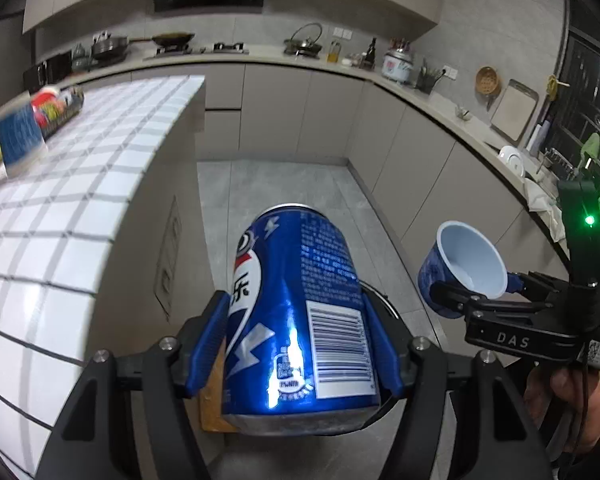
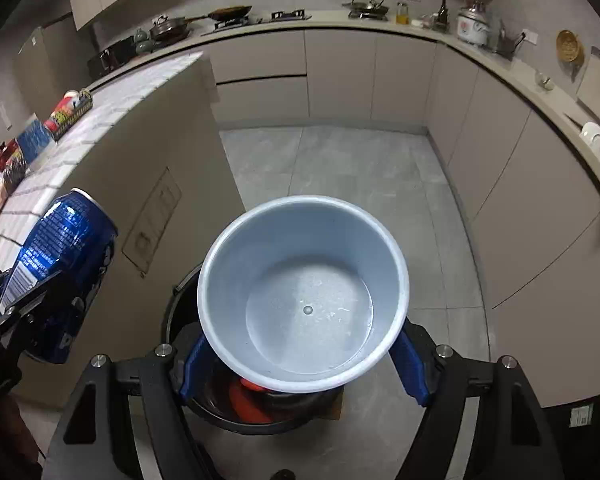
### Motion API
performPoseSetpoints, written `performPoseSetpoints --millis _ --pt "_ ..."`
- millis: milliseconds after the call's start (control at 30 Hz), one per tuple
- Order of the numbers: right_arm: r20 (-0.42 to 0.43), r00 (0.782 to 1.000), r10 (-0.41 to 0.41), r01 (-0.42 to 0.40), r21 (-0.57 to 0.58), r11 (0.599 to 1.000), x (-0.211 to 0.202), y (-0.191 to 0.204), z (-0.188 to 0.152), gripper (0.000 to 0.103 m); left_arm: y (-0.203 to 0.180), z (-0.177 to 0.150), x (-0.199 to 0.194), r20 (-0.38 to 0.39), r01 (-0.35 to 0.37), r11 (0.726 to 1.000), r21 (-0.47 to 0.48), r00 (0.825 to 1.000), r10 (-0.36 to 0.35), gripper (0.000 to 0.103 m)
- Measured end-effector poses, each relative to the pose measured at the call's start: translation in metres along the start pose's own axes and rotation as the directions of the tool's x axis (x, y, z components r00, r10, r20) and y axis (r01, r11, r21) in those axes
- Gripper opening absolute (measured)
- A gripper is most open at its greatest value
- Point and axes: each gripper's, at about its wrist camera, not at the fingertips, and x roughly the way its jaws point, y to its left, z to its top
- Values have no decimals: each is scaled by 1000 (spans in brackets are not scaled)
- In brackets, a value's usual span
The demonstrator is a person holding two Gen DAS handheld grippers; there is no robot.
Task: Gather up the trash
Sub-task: 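Carry the can and cup over the bin and open both tools to drop them, then grasp the crumpled white tissue with the left tool while the right tool grasps the blue paper cup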
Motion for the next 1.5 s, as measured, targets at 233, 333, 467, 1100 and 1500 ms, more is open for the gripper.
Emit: performPoseSetpoints --millis 233,333,467,1100,1500 --pt "-63 997 38 -45 -110 993 46 2 -21 78 -13 -12 31 -52 -1 1000 -27 999 0 67" --pt "-84 996 40 -55 -183 982 67 6 -31 78 -11 -17 42 -70 0 999 -46 998 -4 67" --pt "-100 993 58 -81 -245 966 89 9 -38 78 -8 -21 60 -115 38 997 -64 992 -46 69" --pt "-113 991 64 -81 -146 986 93 -2 -26 103 -11 -1 29 -11 -91 995 -39 996 90 97" --pt "-26 999 34 -34 -7 999 37 1 21 103 -12 29 -18 93 -117 993 -30 988 120 103"
